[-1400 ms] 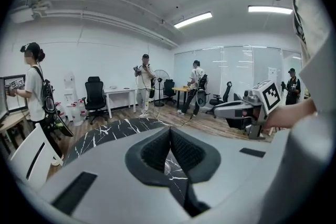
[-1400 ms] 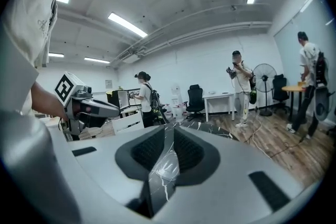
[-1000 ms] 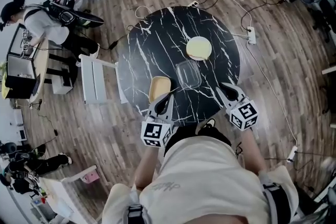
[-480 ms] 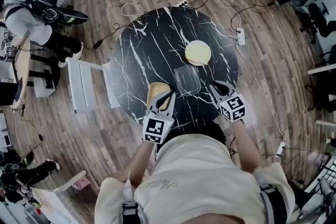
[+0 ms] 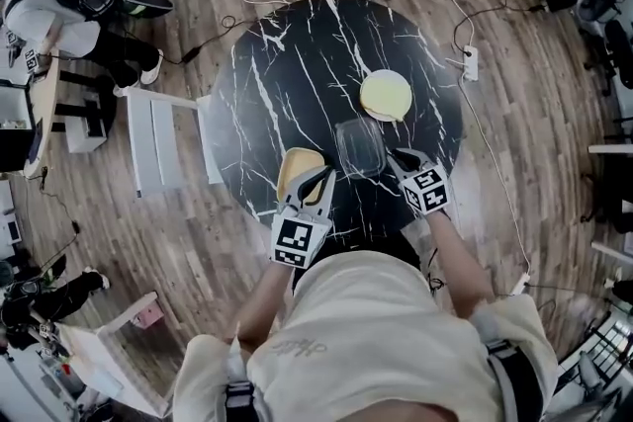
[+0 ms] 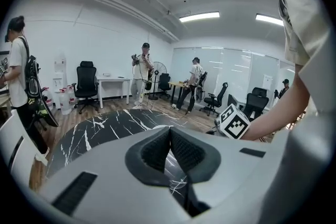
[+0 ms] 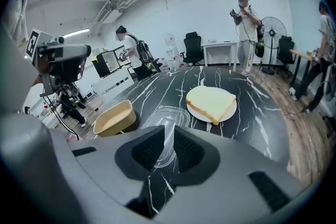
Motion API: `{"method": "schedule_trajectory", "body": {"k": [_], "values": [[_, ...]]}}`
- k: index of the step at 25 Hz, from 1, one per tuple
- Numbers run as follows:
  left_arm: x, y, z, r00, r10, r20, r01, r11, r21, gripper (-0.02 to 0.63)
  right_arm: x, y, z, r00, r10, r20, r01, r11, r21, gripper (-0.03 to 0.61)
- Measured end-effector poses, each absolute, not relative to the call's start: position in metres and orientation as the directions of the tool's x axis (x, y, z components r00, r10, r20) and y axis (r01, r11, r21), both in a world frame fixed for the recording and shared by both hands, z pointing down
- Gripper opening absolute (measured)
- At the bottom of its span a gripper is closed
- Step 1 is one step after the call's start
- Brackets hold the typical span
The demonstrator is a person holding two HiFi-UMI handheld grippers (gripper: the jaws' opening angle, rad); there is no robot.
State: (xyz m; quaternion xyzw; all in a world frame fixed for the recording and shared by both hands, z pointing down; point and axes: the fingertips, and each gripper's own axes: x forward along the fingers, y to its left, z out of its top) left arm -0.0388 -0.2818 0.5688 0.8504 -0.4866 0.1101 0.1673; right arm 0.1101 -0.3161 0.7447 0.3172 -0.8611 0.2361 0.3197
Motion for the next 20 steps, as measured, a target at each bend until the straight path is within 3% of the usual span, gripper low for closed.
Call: {"method": "schedule_trajectory", "body": {"k": [20], "values": [[-0.054,-0.291,0.598,0.425,-0.803,0.417,-0.905,-0.367,0.216,0.017,0.103,-0.321,0.835,-0.591,-0.261,0.763,-0.733,0.569,-0.373,0.061]]}}
